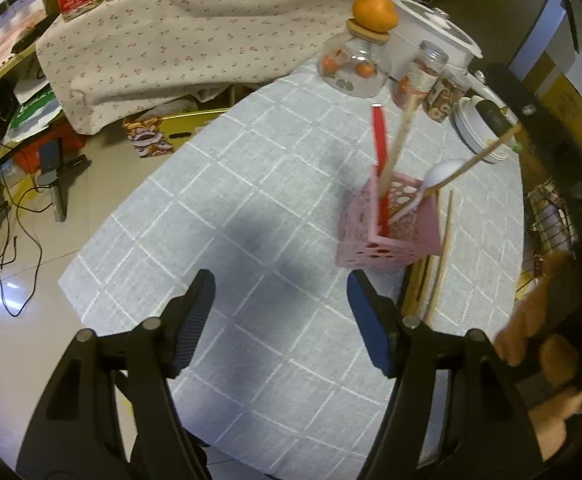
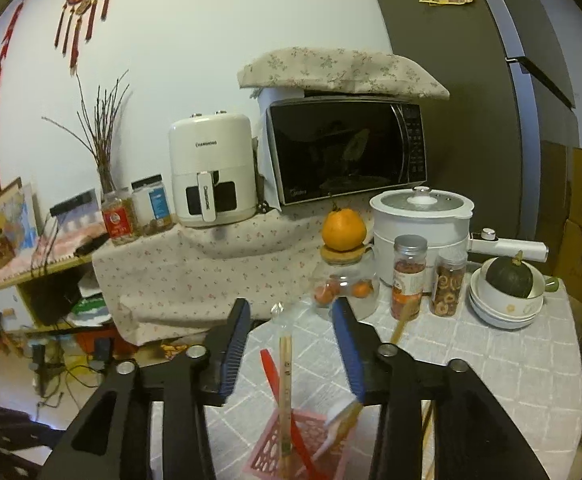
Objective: Organize utensils
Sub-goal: 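Insert the white spoon and wrapped chopsticks into the pink basket and open both tools, then grasp a single loose wooden chopstick with the right tool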
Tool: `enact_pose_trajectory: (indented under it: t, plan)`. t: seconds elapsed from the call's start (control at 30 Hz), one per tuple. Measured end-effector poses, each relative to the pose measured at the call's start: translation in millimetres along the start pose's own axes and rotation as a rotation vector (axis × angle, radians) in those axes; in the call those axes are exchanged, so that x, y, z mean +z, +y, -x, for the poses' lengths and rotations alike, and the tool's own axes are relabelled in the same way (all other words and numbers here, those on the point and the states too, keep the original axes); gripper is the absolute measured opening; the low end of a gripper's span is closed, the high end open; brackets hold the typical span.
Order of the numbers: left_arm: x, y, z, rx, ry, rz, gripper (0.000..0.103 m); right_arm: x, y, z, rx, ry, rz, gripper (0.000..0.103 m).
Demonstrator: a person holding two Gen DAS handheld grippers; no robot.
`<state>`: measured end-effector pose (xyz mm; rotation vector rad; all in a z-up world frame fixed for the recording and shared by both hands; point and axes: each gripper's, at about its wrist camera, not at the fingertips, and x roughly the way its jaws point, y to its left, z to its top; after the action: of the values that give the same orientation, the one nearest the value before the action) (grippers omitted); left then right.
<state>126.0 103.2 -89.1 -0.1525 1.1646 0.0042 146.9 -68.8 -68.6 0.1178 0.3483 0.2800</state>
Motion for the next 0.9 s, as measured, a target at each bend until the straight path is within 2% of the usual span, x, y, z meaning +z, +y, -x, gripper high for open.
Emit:
enact_pose_trajectory:
  t: [0.27,0.5,0.67,0.9]
  plan:
    - [-5.5,-23.6,-2.5,-0.035,0.0,-0.04,0.079,28.5,-38.2,41.7,-0.018,0.082,0.016,0.074]
    - [-12.3,-34.3,-11.8,-0.039,0.036,-0.057,0.082,22.5,-88.8,51.4,-0.095,0.177,-0.031,0.083]
    - [-15.0,-33.0,-23.2,-0.082,0.089,-0.017,0.082,-1.4,-126.2,29.3,-0.118,0.32,-0.139,0.085]
    - [-18.6,-42.4,-31.2,-0.074,0.106,-0.03,0.082,-40.6,-152.6,-30.4,-0.204,0.583,-0.128,0.085]
